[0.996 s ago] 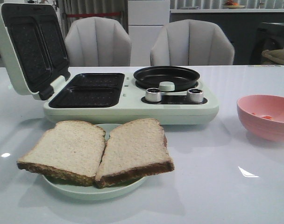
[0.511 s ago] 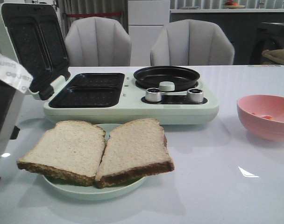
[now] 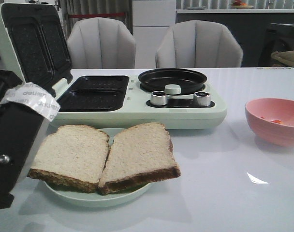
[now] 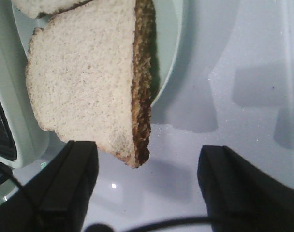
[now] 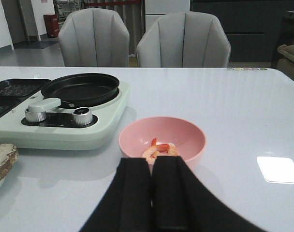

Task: Make breakfast with bread and shrimp
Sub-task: 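Lower the left gripper and grasp the bread slice nearest it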

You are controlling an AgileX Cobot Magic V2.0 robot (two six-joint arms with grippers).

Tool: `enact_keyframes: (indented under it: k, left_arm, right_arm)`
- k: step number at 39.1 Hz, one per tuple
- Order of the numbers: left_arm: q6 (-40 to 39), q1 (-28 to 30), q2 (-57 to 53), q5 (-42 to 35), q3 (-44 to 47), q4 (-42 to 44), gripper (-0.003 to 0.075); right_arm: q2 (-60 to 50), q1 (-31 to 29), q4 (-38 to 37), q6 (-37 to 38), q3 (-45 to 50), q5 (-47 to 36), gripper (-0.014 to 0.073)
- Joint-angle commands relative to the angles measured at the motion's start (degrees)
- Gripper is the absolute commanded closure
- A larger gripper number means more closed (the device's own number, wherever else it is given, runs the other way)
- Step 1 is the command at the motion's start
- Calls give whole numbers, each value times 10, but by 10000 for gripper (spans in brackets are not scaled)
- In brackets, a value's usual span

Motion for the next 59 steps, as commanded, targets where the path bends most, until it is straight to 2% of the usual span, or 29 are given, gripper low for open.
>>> enact_keyframes:
  k: [1,7,17,28,37,46,54,59]
  left_arm:
    - [-3,10,6,-7,-15,23,218]
    - [-9,11,30,-4,-15,62,218]
    - [-49,23,73,1,-49,88,218]
    - [-53,34,103,25,-60,114,233]
    - [-53,45,110,24,-60,129,372]
    - [-53,61,131,27,-60,156,407]
    - [-53,61,131,30,-60,164,607]
    - [-53,60,131,32,-60,164,603]
  right_arm:
    - [-12,-2,-1,-7,-9,-49,459]
    - [-12,-2,-1,-7,-9,-49,459]
    - [-12,-2,-1,-7,-9,-49,459]
    - [-12,-2,-1,-7,-9,-49,459]
    - [-12,-2,-1,-7,-9,-49,459]
    - [-12,-2,-1,-7,-9,-49,459]
    - [-12,-2,-1,-7,-9,-49,459]
    - [-12,-2,-1,-7,-9,-49,459]
